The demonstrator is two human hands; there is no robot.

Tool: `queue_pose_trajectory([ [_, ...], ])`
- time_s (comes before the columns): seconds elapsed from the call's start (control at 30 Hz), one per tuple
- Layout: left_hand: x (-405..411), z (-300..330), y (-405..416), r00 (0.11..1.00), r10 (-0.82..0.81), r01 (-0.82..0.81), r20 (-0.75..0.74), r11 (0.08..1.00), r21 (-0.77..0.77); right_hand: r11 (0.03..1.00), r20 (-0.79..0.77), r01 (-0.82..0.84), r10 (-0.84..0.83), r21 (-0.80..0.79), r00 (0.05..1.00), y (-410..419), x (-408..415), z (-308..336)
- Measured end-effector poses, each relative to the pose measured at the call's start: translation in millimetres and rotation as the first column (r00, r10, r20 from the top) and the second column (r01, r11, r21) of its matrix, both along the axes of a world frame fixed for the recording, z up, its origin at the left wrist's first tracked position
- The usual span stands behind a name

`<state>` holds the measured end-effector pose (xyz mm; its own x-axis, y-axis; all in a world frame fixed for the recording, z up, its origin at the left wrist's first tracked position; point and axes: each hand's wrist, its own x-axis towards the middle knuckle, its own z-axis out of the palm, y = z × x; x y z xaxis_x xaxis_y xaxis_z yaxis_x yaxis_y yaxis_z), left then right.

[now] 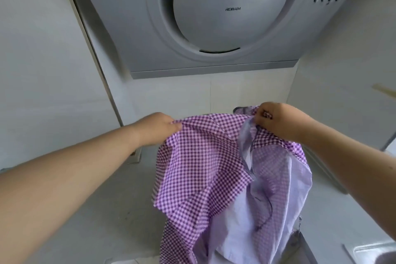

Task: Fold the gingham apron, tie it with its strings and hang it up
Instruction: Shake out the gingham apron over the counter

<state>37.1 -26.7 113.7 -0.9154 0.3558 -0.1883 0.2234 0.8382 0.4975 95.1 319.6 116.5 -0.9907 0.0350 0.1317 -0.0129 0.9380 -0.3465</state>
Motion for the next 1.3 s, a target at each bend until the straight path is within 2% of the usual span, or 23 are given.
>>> queue_pose_trajectory([
  [0.07, -4, 3, -2, 0.983, 0.149, -0.169, 0.112, 0.965, 0.200, 0.959, -0.022, 0.203, -0.212, -0.199, 0.977, 14, -4, -9],
  [0.1, -4, 3, -2, 0.963, 0.187, -0.232, 0.193, 0.941, 0.247, 0.906, -0.015, 0.281, -0.301, -0.315, 0.953, 20, -6, -13],
  [0.17, -1, 0, 0, 0.934, 0.228, -0.299, 0.275, 0.920, 0.254, 0.799, 0.053, 0.346, -0.369, -0.491, 0.928, 21, -6, -19],
  [0.23, 4, -5, 9, 0.943, 0.250, -0.305, 0.220, 0.914, 0.267, 0.731, 0.093, 0.317, -0.331, -0.604, 0.939, 8, -8, -24],
  [0.27, 10, -4, 17, 0.965, 0.232, -0.257, 0.125, 0.932, 0.254, 0.702, 0.086, 0.276, -0.294, -0.657, 0.952, -3, -11, -26],
  [0.33, 20, -2, 35, 0.992, 0.088, -0.070, -0.092, 0.981, 0.181, 0.647, 0.058, 0.194, -0.226, -0.737, 0.972, -29, -12, -26],
  [0.37, 25, -2, 45, 0.993, 0.006, 0.011, -0.119, 0.989, 0.146, 0.635, 0.046, 0.157, -0.187, -0.756, 0.981, -43, -10, -25],
  [0.47, 36, -5, 73, 0.995, -0.086, 0.079, 0.048, 0.987, 0.140, 0.670, 0.013, 0.063, -0.079, -0.740, 0.997, -75, -1, -24],
  [0.57, 41, -10, 84, 0.963, -0.081, -0.021, 0.259, 0.928, 0.371, 0.626, -0.061, -0.034, -0.021, -0.779, 0.998, -95, 8, -27],
  [0.7, 39, -17, 83, 0.942, -0.102, -0.076, 0.320, 0.863, 0.499, 0.573, -0.030, -0.036, 0.020, -0.819, 0.999, -103, 12, -37],
  [0.73, 38, -16, 82, 0.944, -0.095, -0.085, 0.317, 0.857, 0.509, 0.523, -0.008, -0.021, 0.027, -0.852, 1.000, -102, 11, -40],
  [0.83, 35, -15, 75, 0.950, -0.078, -0.081, 0.302, 0.875, 0.478, 0.295, 0.066, 0.042, 0.073, -0.955, 0.995, -96, 12, -42],
  [0.9, 34, -15, 69, 0.936, -0.101, -0.064, 0.336, 0.892, 0.448, 0.243, 0.089, 0.050, 0.153, -0.969, 0.984, -94, 14, -43],
  [0.93, 34, -15, 68, 0.939, -0.129, -0.010, 0.319, 0.916, 0.400, 0.242, 0.095, 0.045, 0.199, -0.969, 0.975, -95, 15, -43],
  [1.03, 32, -18, 65, 0.975, -0.182, 0.163, 0.127, 0.975, 0.149, 0.317, 0.042, -0.052, 0.281, -0.947, 0.959, -99, 18, -46],
  [1.13, 34, -12, 61, 0.972, -0.235, 0.235, 0.019, 0.972, 0.015, 0.434, -0.030, -0.106, 0.180, -0.894, 0.983, -94, 21, -50],
  [1.2, 33, -7, 54, 0.970, -0.244, 0.243, -0.009, 0.969, -0.049, 0.574, 0.006, -0.066, 0.123, -0.816, 0.992, -87, 20, -61],
  [1.27, 32, -2, 46, 0.974, -0.225, 0.225, -0.003, 0.974, -0.043, 0.813, 0.129, -0.088, 0.197, -0.576, 0.972, -82, 20, -76],
  [1.3, 32, 1, 44, 0.976, -0.218, 0.218, 0.005, 0.976, -0.021, 0.895, 0.195, -0.143, 0.244, -0.424, 0.950, -79, 19, -85],
])
